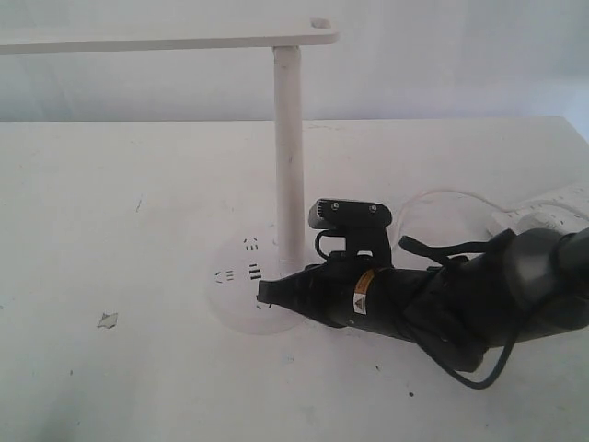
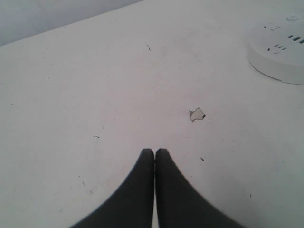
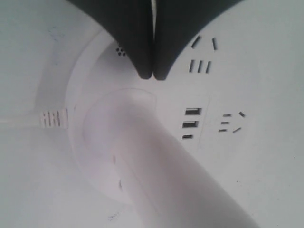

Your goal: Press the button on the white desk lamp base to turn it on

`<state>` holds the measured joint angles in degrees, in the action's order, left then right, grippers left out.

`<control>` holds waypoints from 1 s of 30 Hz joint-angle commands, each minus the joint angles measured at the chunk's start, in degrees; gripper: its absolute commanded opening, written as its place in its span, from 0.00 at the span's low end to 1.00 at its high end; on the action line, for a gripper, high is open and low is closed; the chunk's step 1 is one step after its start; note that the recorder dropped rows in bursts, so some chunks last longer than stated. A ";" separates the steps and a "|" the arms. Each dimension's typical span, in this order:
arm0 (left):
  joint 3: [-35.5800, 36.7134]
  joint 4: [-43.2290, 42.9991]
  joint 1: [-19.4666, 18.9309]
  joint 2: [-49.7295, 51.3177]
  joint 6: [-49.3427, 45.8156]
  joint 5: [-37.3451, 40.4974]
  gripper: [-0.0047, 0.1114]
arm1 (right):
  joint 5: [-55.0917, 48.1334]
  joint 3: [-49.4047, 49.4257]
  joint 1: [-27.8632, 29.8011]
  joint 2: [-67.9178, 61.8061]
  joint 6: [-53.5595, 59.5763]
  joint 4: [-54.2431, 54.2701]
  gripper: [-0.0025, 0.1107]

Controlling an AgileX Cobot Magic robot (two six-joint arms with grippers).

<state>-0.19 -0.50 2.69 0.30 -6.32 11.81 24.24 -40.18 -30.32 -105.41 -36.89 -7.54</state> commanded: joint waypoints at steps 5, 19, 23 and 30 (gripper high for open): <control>0.19 0.07 0.55 -0.30 0.06 -0.23 0.04 | 0.20 0.24 0.16 -0.11 0.87 0.01 0.02; 0.19 0.07 0.55 -0.30 0.06 -0.23 0.04 | -2.46 -0.53 0.16 -4.70 0.75 0.01 0.02; 0.19 0.07 0.55 -0.30 0.06 -0.23 0.04 | -2.98 -0.53 0.16 -4.70 0.75 0.01 0.02; 0.19 0.07 0.55 -0.30 0.06 -0.23 0.04 | -1.42 -0.53 0.16 -0.53 0.75 -0.25 0.02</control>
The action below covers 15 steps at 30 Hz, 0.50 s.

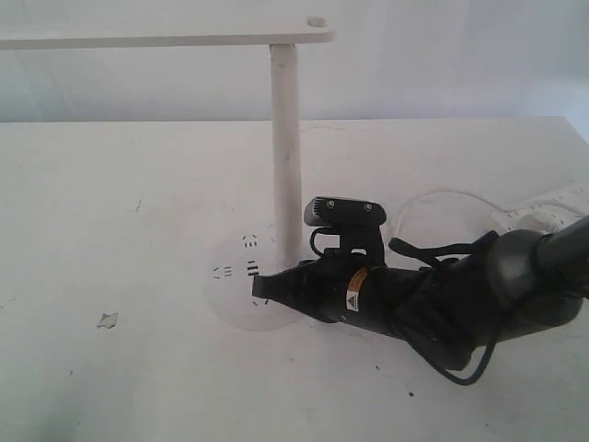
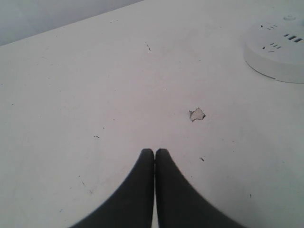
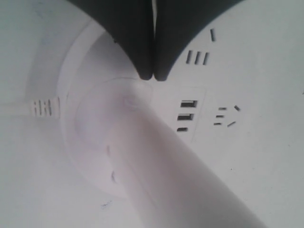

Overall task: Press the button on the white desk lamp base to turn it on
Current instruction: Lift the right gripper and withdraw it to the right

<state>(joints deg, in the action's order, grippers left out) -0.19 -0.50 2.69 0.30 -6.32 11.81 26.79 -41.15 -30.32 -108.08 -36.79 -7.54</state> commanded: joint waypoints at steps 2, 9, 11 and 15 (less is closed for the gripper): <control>0.19 0.07 0.55 -0.30 0.06 -0.23 0.04 | -2.60 0.58 0.16 5.24 1.05 -0.26 0.02; 0.19 0.07 0.55 -0.30 0.06 -0.23 0.04 | -0.63 0.58 0.06 16.57 5.80 -0.71 0.02; 0.19 0.07 0.55 -0.30 0.06 -0.23 0.04 | -2.97 0.58 0.06 20.32 6.09 -5.01 0.02; 0.19 0.07 0.55 -0.30 0.06 -0.23 0.04 | -4.78 2.69 -1.89 28.47 9.81 -9.14 0.02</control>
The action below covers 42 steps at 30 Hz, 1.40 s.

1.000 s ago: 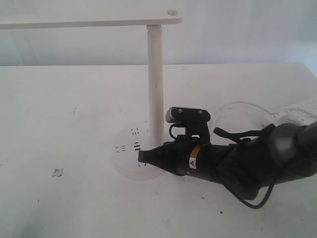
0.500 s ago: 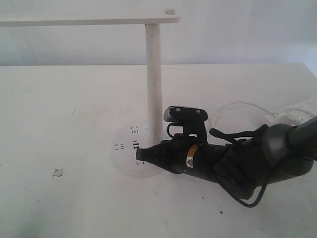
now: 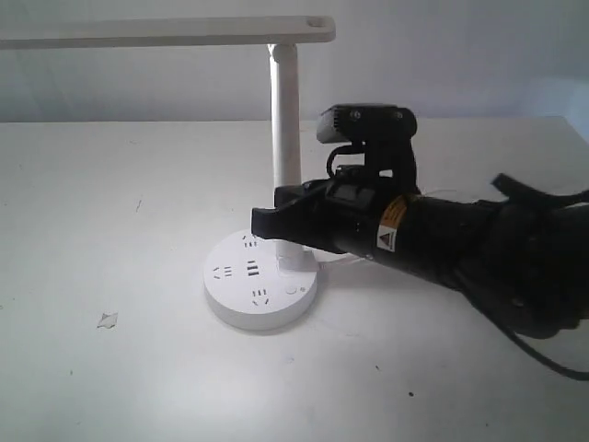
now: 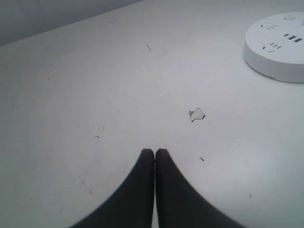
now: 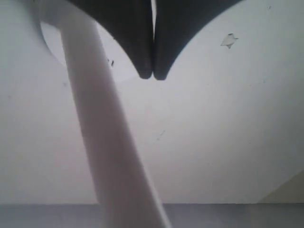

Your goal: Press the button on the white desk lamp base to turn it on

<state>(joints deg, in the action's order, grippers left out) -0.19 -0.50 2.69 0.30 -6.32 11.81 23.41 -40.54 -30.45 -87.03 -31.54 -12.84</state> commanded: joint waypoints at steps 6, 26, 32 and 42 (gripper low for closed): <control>0.19 0.07 0.55 -0.30 0.06 -0.23 0.04 | -1.14 7.95 -3.34 21.98 16.53 -1.42 0.02; 0.19 0.07 0.55 -0.30 0.06 -0.23 0.04 | -32.99 18.80 -3.34 78.14 20.55 0.56 0.02; 0.19 0.07 0.55 -0.30 0.06 -0.23 0.04 | -41.39 18.80 -3.34 87.03 20.55 0.56 0.02; 0.19 0.07 0.55 -0.30 0.06 -0.23 0.04 | -42.69 18.66 -3.34 87.03 20.66 0.38 0.02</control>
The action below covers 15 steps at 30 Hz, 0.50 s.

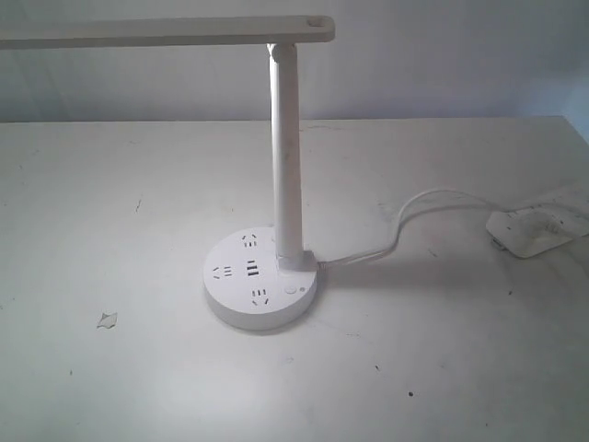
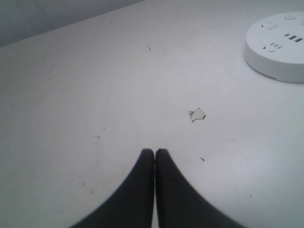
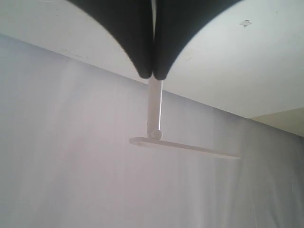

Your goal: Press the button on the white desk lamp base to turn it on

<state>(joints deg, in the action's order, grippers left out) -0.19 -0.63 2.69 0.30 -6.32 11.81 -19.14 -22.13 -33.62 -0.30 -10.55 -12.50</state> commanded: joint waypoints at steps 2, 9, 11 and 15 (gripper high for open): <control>0.19 0.09 0.55 -0.30 0.06 -0.23 0.04 | -0.32 0.25 0.39 0.30 -0.33 -0.07 0.02; 0.19 0.09 0.55 -0.30 0.06 -0.23 0.04 | -0.58 0.25 15.50 0.30 -0.20 0.04 0.02; 0.19 0.09 0.55 -0.30 0.06 -0.23 0.04 | -1.62 0.25 21.59 0.30 -0.20 0.40 0.02; 0.19 0.09 0.55 -0.30 0.06 -0.23 0.04 | -9.83 0.57 34.74 0.30 -0.20 2.58 0.02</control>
<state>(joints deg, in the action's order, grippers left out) -0.19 -0.71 2.69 0.30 -6.32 11.81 -23.74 -22.13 -6.39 -0.30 -10.55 -10.92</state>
